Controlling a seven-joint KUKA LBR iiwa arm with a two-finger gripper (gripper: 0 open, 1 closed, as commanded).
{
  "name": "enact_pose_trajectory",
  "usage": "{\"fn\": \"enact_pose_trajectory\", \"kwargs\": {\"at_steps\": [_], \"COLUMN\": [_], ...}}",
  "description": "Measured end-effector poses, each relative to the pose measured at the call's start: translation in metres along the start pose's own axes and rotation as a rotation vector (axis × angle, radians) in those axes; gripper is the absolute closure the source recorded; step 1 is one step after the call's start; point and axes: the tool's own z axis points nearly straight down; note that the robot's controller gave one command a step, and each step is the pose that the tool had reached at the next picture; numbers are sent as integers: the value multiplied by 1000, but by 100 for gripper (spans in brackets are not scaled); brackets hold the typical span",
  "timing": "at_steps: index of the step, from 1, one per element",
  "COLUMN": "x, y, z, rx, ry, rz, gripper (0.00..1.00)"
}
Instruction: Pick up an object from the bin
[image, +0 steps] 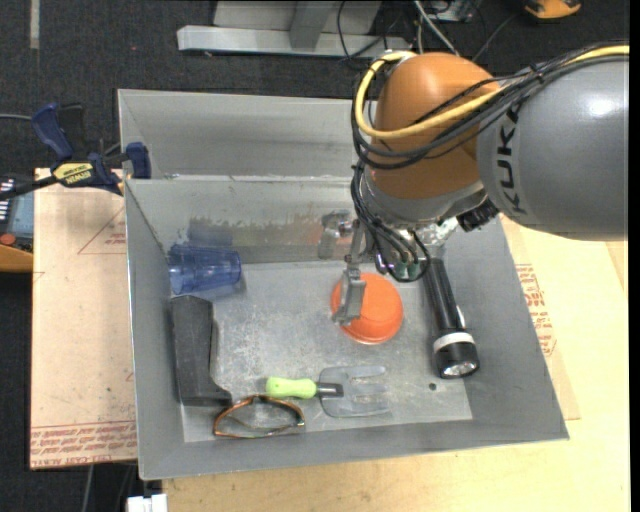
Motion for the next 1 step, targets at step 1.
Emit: {"fn": "enact_pose_trajectory", "kwargs": {"at_steps": [1], "x": [-1], "y": [-1], "z": [-5], "rx": [-1], "ry": [-8], "rz": [3], "gripper": [0]}}
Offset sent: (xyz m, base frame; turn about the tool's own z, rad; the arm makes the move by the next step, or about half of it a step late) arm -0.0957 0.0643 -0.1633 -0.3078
